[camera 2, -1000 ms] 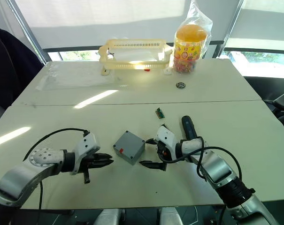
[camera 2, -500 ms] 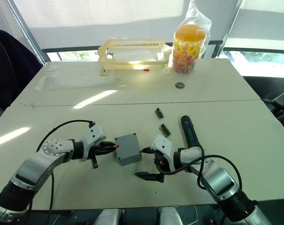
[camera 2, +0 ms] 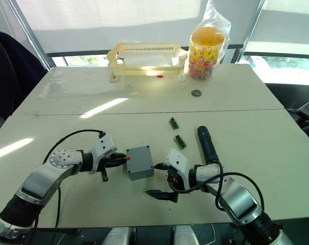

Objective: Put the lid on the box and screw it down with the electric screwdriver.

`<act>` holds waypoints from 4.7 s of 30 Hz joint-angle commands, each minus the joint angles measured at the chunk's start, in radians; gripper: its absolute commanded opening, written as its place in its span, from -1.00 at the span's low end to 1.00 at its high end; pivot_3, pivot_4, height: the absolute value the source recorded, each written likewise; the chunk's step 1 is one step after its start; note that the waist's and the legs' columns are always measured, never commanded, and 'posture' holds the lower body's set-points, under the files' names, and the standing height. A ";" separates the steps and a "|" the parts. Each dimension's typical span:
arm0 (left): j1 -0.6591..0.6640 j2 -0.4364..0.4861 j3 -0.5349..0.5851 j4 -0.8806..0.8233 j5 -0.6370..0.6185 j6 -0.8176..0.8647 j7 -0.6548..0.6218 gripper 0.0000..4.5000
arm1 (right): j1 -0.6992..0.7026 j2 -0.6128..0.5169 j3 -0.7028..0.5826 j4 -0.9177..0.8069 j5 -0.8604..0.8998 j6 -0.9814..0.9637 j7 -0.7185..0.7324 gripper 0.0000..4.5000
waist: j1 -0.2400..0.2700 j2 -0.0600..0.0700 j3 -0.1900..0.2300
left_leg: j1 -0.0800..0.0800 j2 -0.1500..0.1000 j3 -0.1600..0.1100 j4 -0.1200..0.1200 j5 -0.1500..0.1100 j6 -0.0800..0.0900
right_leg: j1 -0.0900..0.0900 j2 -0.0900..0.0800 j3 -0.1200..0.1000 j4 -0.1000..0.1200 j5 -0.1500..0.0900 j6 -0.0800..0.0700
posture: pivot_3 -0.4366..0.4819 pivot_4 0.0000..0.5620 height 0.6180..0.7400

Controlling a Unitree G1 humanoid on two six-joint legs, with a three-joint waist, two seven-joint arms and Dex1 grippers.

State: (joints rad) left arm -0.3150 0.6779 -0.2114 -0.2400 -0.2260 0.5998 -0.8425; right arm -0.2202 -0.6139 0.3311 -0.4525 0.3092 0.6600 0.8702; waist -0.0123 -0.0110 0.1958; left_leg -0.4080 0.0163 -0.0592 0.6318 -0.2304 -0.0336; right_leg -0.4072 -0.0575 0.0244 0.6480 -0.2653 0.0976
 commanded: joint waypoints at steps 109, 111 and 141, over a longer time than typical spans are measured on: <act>-0.064 0.213 0.136 -0.234 -0.305 0.189 -0.140 -0.70 | -0.193 0.118 -0.115 0.128 0.004 -0.095 -0.105 -0.98 | -0.002 0.000 0.000 | 0.000 0.000 0.000 0.000 0.000 0.000 | -0.001 0.001 0.000 0.002 0.000 0.000 | -0.05 -0.47 1.00; -0.065 0.211 0.134 -0.234 -0.306 0.188 -0.138 -0.70 | -0.193 0.120 -0.114 0.131 0.002 -0.097 -0.105 -0.98 | -0.002 0.000 0.000 | 0.000 0.000 0.000 0.000 0.000 0.000 | -0.001 0.001 0.001 0.002 0.000 0.000 | -0.05 -0.47 1.00; -0.109 0.191 0.142 -0.221 -0.316 0.182 -0.138 -0.70 | -0.299 -0.043 -0.381 -0.032 0.214 0.256 -0.090 0.68 | -0.001 0.000 0.000 | 0.000 0.000 0.000 0.000 0.000 0.000 | -0.001 0.001 0.000 0.002 0.000 0.000 | -0.05 -0.47 1.00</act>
State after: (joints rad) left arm -0.4045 0.8632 -0.0950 -0.4501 -0.5361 0.7974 -0.9755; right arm -0.4813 -0.6102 0.0511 -0.4435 0.4517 0.8037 0.7895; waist -0.0134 -0.0109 0.1959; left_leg -0.4078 0.0167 -0.0594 0.6315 -0.2300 -0.0341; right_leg -0.4078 -0.0568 0.0247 0.6496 -0.2653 0.0975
